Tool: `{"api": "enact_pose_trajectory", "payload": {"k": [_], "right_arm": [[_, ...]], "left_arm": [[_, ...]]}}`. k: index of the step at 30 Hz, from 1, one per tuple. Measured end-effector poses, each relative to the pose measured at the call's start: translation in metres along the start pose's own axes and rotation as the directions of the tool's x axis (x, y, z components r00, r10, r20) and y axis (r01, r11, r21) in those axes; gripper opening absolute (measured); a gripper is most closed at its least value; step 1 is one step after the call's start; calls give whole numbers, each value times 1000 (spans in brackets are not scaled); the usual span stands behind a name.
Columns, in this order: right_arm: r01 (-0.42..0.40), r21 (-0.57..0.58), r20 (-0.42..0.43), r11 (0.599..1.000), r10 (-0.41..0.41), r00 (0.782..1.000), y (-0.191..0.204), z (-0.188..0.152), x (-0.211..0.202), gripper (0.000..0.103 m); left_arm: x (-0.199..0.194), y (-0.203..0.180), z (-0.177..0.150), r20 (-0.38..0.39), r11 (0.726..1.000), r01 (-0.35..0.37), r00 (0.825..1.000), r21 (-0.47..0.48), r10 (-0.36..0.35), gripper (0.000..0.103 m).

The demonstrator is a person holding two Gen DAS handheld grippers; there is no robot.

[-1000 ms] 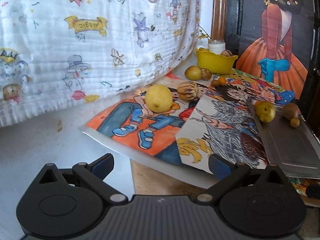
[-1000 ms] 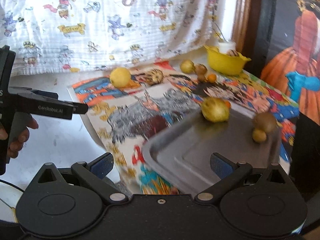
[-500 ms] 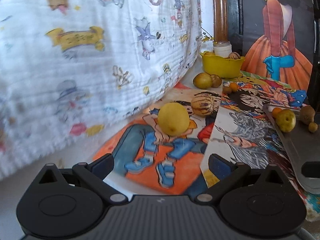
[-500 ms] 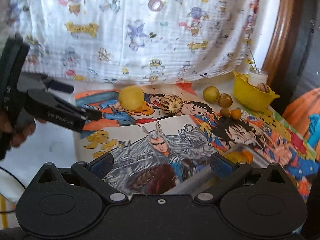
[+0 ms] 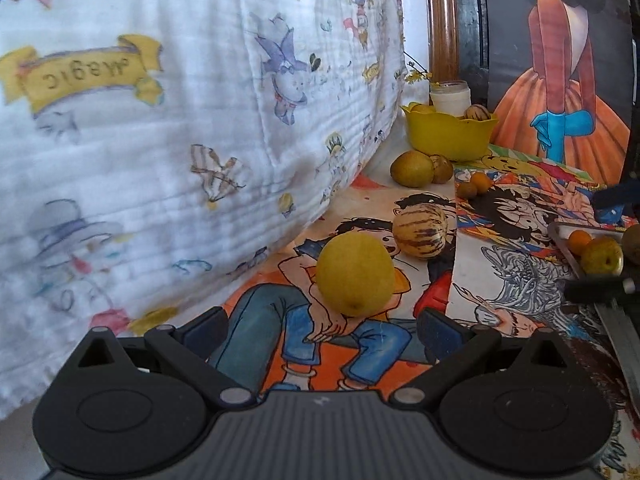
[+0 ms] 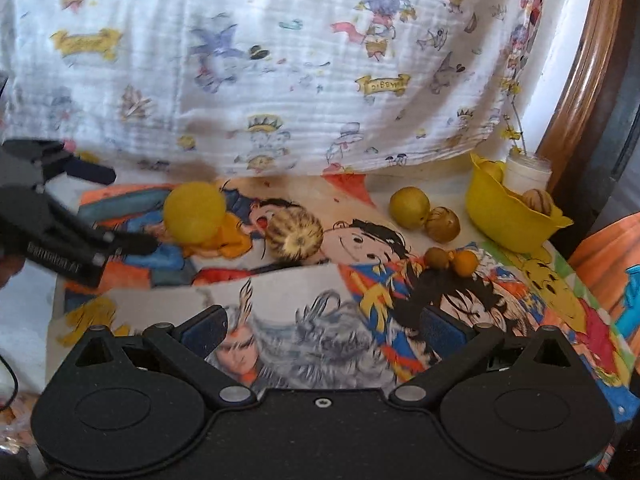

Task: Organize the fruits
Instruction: 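Move the left tool toward the yellow lemon while the right tool approaches the striped pepino, then grasp the yellow lemon with the left tool while the right tool grasps the striped pepino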

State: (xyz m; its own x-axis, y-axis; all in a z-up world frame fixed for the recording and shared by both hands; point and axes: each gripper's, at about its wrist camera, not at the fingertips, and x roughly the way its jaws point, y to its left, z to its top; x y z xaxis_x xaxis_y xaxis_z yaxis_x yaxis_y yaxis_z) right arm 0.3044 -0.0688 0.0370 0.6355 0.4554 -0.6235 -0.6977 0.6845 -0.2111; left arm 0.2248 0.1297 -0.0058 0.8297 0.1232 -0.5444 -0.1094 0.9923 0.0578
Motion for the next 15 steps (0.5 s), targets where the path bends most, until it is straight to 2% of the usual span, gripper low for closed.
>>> {"api": "enact_pose_trajectory", "payload": {"k": [3,6,11,15], "right_arm": [[-39,32,6,999,39,999,-10,11,17,100],[-74,70,-15,995,75,997,-21,20,40,94],[-121,65,-19,991,123,992,-24,34,68,88],[-191,146,-35,971,198,980,-36,41,92,83]], "left_arm": [[8,1,2,2,1000,14,1000,13,-14,103],[17,1,5,4,999,35,999,29,-35,103],[31,-1,8,9,997,57,998,53,-58,103],[40,-2,11,13,995,82,996,65,-83,102]]}}
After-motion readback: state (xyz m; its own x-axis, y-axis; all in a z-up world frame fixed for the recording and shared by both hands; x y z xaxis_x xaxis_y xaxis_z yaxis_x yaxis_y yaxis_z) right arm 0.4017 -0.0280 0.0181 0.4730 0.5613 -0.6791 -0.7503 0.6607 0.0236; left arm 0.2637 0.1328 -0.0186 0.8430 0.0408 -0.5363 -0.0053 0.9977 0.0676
